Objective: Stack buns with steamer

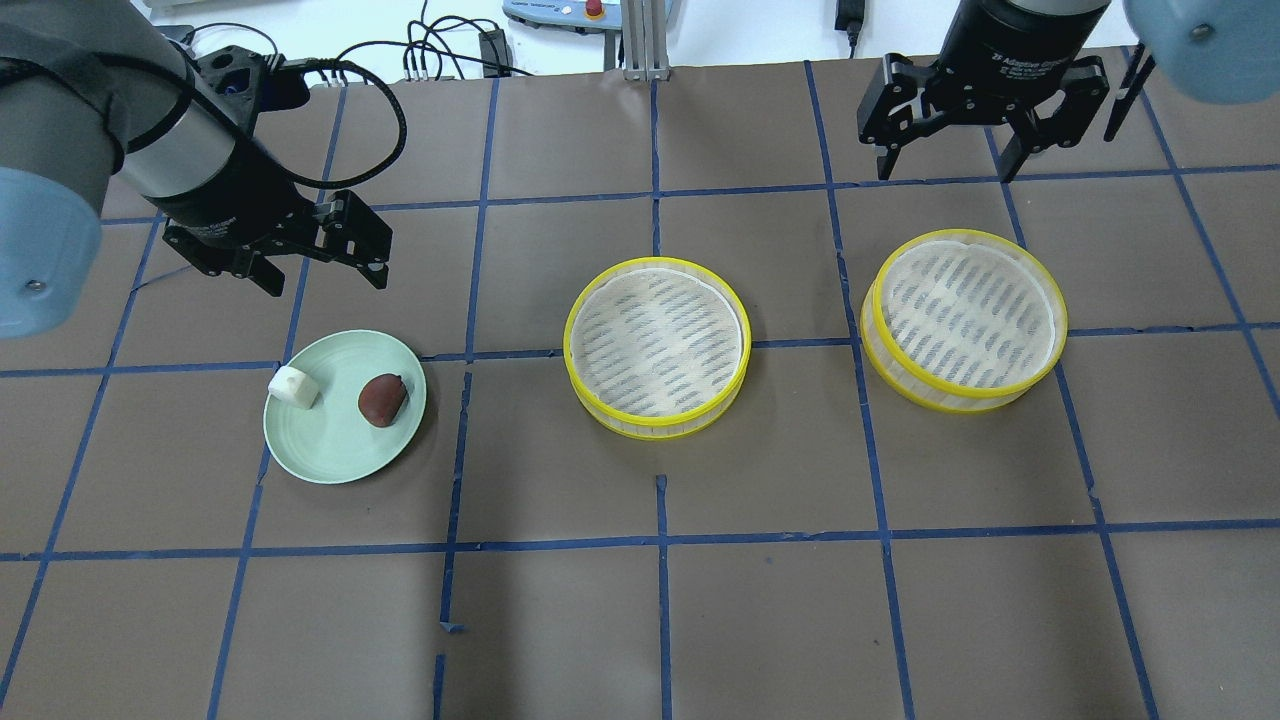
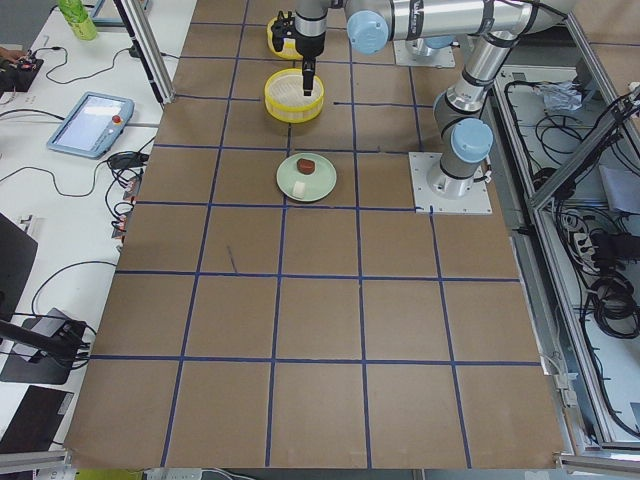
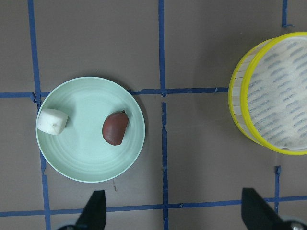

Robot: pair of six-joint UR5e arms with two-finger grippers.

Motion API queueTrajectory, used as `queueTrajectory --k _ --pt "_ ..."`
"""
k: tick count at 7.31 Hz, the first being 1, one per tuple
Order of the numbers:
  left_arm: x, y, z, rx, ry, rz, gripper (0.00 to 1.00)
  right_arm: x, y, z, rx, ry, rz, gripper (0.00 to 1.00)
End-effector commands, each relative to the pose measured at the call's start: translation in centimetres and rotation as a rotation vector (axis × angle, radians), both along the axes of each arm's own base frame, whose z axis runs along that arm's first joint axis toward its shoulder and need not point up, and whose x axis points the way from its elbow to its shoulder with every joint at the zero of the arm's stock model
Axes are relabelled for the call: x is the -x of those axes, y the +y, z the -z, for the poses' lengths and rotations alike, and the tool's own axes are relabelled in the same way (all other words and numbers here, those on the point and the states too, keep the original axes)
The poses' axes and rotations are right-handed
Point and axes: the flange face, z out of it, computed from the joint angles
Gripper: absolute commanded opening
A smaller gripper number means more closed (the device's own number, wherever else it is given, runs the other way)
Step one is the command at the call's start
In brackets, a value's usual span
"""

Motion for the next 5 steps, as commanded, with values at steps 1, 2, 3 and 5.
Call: queueTrajectory --k 1,2,3,5 --pt "-0.2 0.0 0.0 -0.001 0.0 -0.003 1.0 0.0 0.0 0.1 -0.002 0.0 0.0 1.0" --pt "-0.3 0.0 0.0 0.001 -0.002 0.004 1.0 0.0 0.0 0.1 -0.002 0.0 0.0 1.0" --pt "-0.4 0.0 0.1 -0.002 -0.003 0.004 1.0 0.0 0.0 0.3 -0.006 0.0 0.0 1.0" --pt "-1.2 0.1 0.3 -0.003 -0.006 0.068 1.0 0.1 0.0 0.3 -0.006 0.002 -0.004 1.0"
